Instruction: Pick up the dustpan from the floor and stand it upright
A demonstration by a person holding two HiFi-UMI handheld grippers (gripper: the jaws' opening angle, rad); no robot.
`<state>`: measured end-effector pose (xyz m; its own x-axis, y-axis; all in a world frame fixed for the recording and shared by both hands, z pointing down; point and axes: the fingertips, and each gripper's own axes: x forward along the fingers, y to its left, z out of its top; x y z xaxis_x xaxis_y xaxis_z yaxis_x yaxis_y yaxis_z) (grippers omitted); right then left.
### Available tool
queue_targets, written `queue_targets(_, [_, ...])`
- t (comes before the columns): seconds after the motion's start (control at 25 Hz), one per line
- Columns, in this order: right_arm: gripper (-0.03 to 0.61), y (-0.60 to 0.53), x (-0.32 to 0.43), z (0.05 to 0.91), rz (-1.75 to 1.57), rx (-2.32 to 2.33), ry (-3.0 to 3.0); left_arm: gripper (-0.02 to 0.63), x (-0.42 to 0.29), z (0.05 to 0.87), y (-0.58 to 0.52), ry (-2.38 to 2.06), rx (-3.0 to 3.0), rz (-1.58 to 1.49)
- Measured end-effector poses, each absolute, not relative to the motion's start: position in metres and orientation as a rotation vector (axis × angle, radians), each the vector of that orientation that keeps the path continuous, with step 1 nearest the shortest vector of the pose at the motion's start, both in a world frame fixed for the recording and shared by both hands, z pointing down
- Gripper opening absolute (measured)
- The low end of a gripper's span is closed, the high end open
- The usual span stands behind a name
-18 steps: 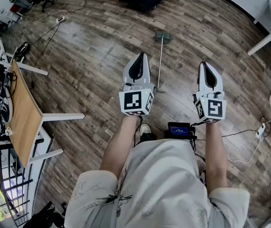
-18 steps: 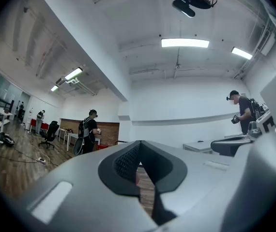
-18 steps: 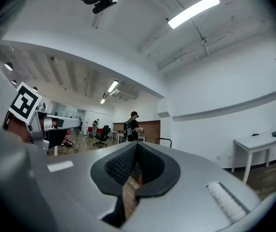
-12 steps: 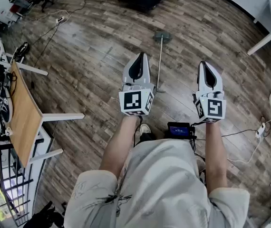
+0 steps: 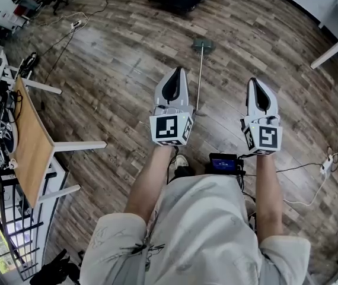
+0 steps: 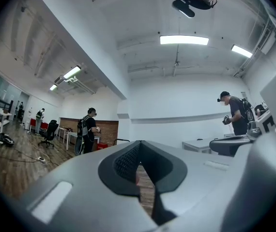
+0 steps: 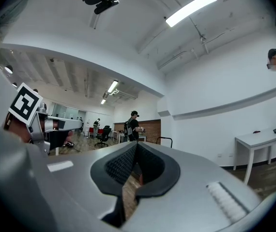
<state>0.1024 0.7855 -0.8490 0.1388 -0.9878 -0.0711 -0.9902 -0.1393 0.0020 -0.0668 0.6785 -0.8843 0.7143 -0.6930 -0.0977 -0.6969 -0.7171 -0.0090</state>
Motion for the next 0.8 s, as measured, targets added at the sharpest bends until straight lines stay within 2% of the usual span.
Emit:
queue_targets(0.36, [0.006, 0.820, 0.299, -0.799, 0.040, -2.297, 2.043, 0.020, 0.127, -0.845, 0.712, 1.211, -2.848, 0.099])
queue_targets(0.6, [0.006, 0.805, 0.468, -0.776, -0.006, -2.261, 2.069, 0.020, 0.294, -0.830, 0.702, 1.235, -2.836, 0.062])
queue_targets(0.68, [0.006, 0.802, 0.494, -0.771, -0.015, -2.251, 2.075, 0.020, 0.320, -0.827, 0.700, 1.239, -2.833, 0.061])
queue_targets(0.8, [0.006, 0.806, 0.486, -0.758, -0.012, -2.244, 2.081, 0.020, 0.313, -0.815, 0.705, 1.243, -2.832, 0.072])
